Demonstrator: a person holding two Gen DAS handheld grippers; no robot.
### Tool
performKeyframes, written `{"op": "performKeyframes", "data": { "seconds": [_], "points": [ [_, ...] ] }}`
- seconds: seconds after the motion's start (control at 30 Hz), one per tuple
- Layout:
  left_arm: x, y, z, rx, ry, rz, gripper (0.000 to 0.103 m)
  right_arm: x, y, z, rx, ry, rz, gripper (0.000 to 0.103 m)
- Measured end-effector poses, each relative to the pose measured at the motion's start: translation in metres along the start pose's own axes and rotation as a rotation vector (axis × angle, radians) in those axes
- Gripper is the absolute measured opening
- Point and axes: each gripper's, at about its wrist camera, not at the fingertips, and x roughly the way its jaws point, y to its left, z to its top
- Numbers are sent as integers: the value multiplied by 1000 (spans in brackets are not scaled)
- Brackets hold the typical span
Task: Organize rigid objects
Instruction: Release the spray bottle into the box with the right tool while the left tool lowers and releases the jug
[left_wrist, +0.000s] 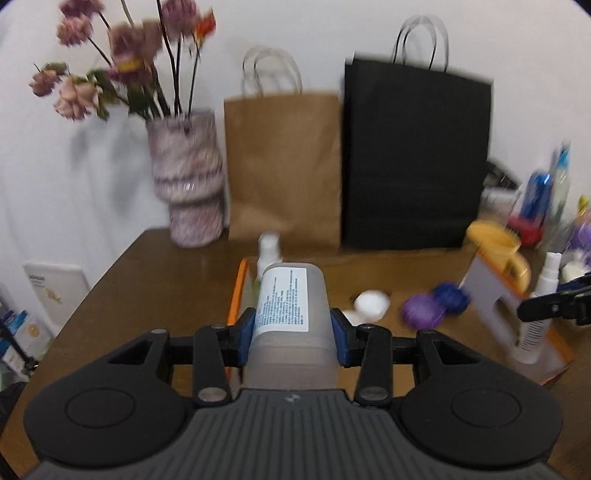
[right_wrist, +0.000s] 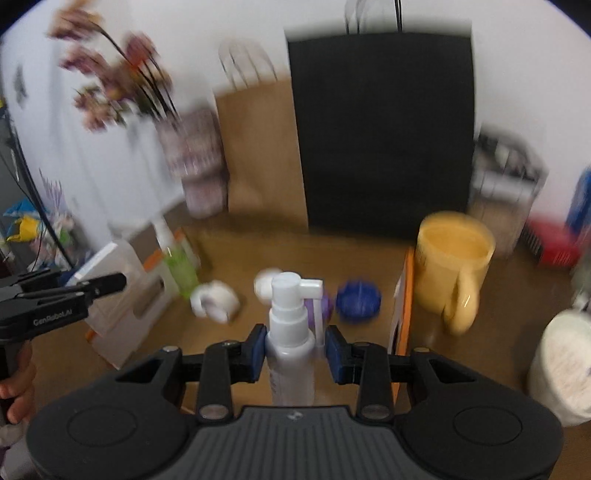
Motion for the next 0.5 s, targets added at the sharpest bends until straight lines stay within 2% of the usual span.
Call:
{"op": "performKeyframes", "data": {
  "seconds": [0.17, 0.23, 0.27, 0.3, 0.37, 0.4, 0.5],
  "points": [
    [37, 6, 2, -11, 148, 34, 43, 54, -2, 13, -5, 208, -88, 34],
    [53, 7, 2, -30, 213, 38, 44, 71, 1, 14, -22, 241, -134, 34],
    [57, 8, 2, -43, 220, 42, 47, 75, 3, 15, -38, 237, -153, 34],
    [60, 8, 1, -41, 225, 49, 54, 78, 6, 16, -47, 234, -172, 38],
    [63, 6, -1, -30, 224, 58, 57, 82, 13, 17, -69, 234, -205, 50],
    [64, 6, -1, -29, 229, 58, 58, 82, 14, 17, -80, 232, -214, 62],
    [62, 6, 1, -34, 228, 56, 60, 81, 18, 19, -87, 228, -222, 65]
  ]
}}
